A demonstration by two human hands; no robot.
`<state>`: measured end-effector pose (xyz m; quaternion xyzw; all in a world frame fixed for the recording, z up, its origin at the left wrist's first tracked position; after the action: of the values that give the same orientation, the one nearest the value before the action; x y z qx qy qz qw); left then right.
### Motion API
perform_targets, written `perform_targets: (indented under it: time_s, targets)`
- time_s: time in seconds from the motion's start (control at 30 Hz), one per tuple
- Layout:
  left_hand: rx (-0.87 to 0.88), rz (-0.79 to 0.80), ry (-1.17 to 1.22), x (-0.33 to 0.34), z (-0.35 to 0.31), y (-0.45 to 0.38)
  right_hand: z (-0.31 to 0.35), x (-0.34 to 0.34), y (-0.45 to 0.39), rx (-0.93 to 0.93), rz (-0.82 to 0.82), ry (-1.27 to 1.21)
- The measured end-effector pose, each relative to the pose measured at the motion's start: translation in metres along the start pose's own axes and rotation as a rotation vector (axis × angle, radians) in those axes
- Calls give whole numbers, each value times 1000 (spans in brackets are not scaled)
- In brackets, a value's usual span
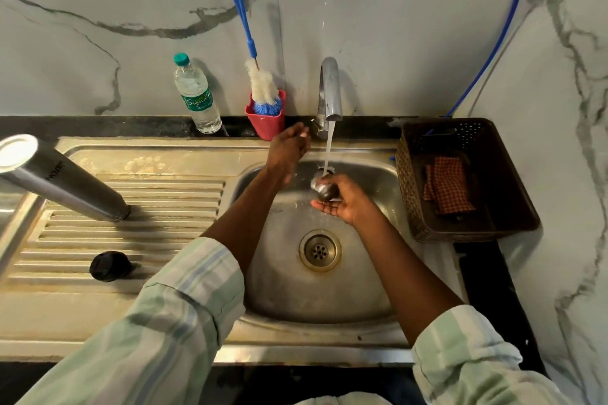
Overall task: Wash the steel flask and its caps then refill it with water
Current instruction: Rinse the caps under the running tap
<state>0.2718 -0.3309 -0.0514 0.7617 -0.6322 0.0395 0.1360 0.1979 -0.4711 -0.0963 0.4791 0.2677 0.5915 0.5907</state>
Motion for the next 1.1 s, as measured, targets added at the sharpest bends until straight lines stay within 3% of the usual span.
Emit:
perform_targets:
  time_s: [0.1,0.2,0.47,0.63,0.77,0.93,1.1]
  targets:
    - [0,79,-16,15,-10,-5,10,1,9,-354,-229,404]
    - [12,82,-51,22,-15,-7,11,2,23,-511,-298,512]
    - [118,286,-297,34,-16,-10,9,0,21,-565,-384,562]
    - [151,101,-374,14,0,-1,5,-8,17,-580,-454,684]
    - [71,59,-625,-12,31,22,1,-17,19,-603,-553,835]
    - [28,278,-1070,-24,60,58,-6,-21,16,-553,-643,1009]
    - [4,352,-1229,-30,70,83,-11,-17,26,-606,-646,1089]
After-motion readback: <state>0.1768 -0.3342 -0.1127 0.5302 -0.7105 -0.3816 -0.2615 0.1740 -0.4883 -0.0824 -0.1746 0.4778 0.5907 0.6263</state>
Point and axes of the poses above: each hand's wrist, its own y-axis away from the middle knuckle, its own x-axis out of the palm, z = x × y, the point moved 6 cm from there along -y, towards the middle knuckle, and after that the axes turned 14 degrees about x, right-handed, at the moved point
